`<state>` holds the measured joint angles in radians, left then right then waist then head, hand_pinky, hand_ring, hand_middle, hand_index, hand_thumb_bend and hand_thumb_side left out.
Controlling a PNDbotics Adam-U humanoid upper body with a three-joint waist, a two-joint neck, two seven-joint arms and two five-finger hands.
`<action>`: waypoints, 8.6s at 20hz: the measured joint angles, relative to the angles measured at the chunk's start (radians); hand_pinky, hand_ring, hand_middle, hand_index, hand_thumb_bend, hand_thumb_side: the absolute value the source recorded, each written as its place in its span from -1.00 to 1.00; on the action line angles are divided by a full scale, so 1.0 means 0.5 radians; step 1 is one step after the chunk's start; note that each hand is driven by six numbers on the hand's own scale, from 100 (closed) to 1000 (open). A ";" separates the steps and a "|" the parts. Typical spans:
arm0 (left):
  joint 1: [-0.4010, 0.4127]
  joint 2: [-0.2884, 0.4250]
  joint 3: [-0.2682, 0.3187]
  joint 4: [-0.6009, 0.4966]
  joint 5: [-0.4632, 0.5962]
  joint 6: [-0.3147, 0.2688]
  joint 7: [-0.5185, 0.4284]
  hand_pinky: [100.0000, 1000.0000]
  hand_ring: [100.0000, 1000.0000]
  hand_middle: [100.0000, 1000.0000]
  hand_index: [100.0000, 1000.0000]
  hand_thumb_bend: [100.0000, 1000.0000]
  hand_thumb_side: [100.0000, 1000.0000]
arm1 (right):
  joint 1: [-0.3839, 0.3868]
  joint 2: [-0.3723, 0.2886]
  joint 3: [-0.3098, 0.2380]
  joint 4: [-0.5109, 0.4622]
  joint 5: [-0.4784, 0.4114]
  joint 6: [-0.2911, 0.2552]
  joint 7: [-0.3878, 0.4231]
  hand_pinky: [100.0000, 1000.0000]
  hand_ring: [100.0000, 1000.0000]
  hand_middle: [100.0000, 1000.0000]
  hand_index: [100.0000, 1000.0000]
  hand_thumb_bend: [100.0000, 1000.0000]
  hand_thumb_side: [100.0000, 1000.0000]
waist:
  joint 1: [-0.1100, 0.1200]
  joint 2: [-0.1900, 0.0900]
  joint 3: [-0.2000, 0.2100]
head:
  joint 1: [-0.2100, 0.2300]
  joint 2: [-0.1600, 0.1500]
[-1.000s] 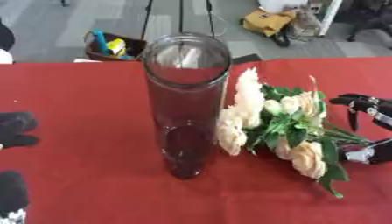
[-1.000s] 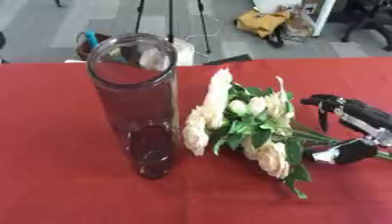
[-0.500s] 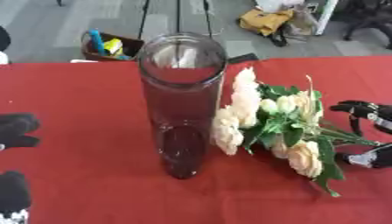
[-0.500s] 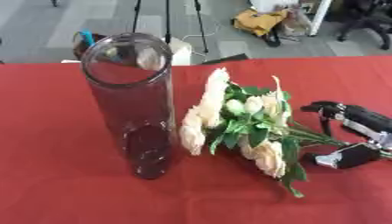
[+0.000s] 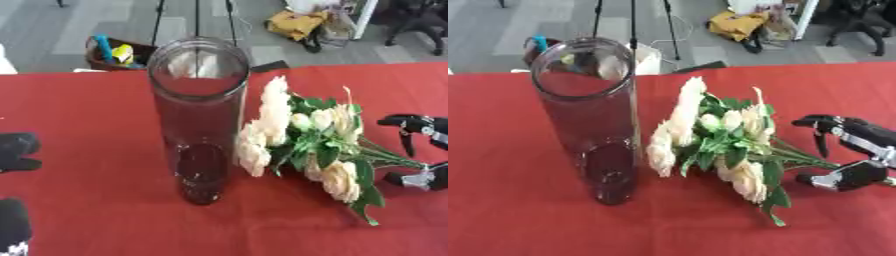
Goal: Arrange flowers into the vase.
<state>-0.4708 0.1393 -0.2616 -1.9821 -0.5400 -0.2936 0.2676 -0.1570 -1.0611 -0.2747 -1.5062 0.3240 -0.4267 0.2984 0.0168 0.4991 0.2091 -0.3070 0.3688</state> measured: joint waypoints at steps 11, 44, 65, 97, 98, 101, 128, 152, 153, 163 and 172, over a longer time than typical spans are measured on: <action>0.000 0.000 -0.011 0.000 0.000 -0.003 -0.015 0.16 0.40 0.38 0.55 -1.00 0.44 | -0.006 0.000 0.012 -0.006 0.076 0.033 -0.184 1.00 1.00 -0.44 1.00 -0.18 -0.06 | -0.001 0.002 0.013 | -0.022 -0.010; -0.007 -0.010 -0.024 0.000 0.001 -0.004 -0.035 0.13 0.39 0.37 0.54 -1.00 0.42 | -0.019 0.019 0.070 -0.001 0.262 0.024 -0.244 0.92 1.00 -1.00 1.00 -0.26 -0.04 | -0.013 0.029 0.040 | -0.039 -0.021; -0.007 -0.018 -0.024 0.000 0.001 -0.003 -0.048 0.12 0.38 0.37 0.52 -1.00 0.42 | -0.020 0.035 0.082 -0.007 0.309 0.048 -0.262 0.83 1.00 -1.00 0.90 -0.37 0.00 | 0.003 0.033 0.023 | -0.046 -0.021; -0.007 -0.018 -0.036 0.000 0.001 0.003 -0.071 0.09 0.38 0.37 0.50 -1.00 0.40 | 0.012 0.051 0.094 -0.060 0.156 0.047 -0.321 0.27 0.75 -1.00 0.48 -1.00 0.07 | -0.014 0.036 0.040 | -0.048 -0.021; -0.007 -0.018 -0.036 0.000 0.001 0.004 -0.072 0.09 0.38 0.38 0.50 -1.00 0.40 | 0.011 0.051 0.094 -0.062 0.156 0.045 -0.322 0.23 0.71 -1.00 0.45 -1.00 0.05 | -0.015 0.036 0.041 | -0.048 -0.021; -0.008 -0.019 -0.036 0.000 0.001 0.006 -0.074 0.09 0.38 0.38 0.50 -1.00 0.41 | 0.007 0.051 0.094 -0.063 0.156 0.035 -0.330 0.16 0.60 -1.00 0.39 -1.00 0.02 | -0.015 0.036 0.040 | -0.048 -0.021; -0.008 -0.019 -0.036 0.000 -0.006 0.020 -0.090 0.08 0.32 0.38 0.50 -1.00 0.41 | 0.005 0.072 0.108 -0.060 0.176 0.096 -0.609 -0.57 -0.21 -1.00 -0.78 -1.00 -0.13 | -0.015 0.049 0.035 | -0.056 -0.022; -0.007 -0.020 -0.036 0.000 -0.024 0.022 -0.144 0.08 0.31 0.37 0.49 -1.00 0.36 | 0.017 0.101 0.092 -0.010 0.028 0.081 -1.247 -0.92 -0.48 -1.00 -1.00 -1.00 0.61 | -0.023 0.049 0.035 | -0.045 -0.028; -0.007 -0.020 -0.036 0.000 -0.024 0.024 -0.146 0.08 0.31 0.36 0.49 -1.00 0.36 | 0.017 0.101 0.093 -0.010 0.020 0.094 -1.273 -0.93 -0.48 -1.00 -1.00 -1.00 0.61 | -0.024 0.049 0.036 | -0.044 -0.028; -0.007 -0.019 -0.036 0.000 -0.023 0.027 -0.149 0.07 0.30 0.36 0.48 -1.00 0.35 | 0.046 0.101 0.095 -0.060 -0.118 0.149 -1.356 -0.97 -0.53 -1.00 -1.00 -1.00 0.68 | -0.024 0.019 0.034 | -0.007 -0.002; -0.007 -0.018 -0.036 0.000 -0.011 0.030 -0.152 0.07 0.30 0.36 0.48 -1.00 0.33 | 0.069 0.089 0.095 -0.225 -0.327 0.194 -1.401 -1.00 -0.56 -1.00 -1.00 -1.00 0.64 | -0.024 -0.033 0.024 | -0.004 0.009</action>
<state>-0.4742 0.1306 -0.2797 -1.9821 -0.5455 -0.2784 0.1918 -0.1224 -1.0167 -0.2272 -1.6186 0.1604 -0.3296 -0.4020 0.0049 0.4825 0.2210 -0.3089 0.3735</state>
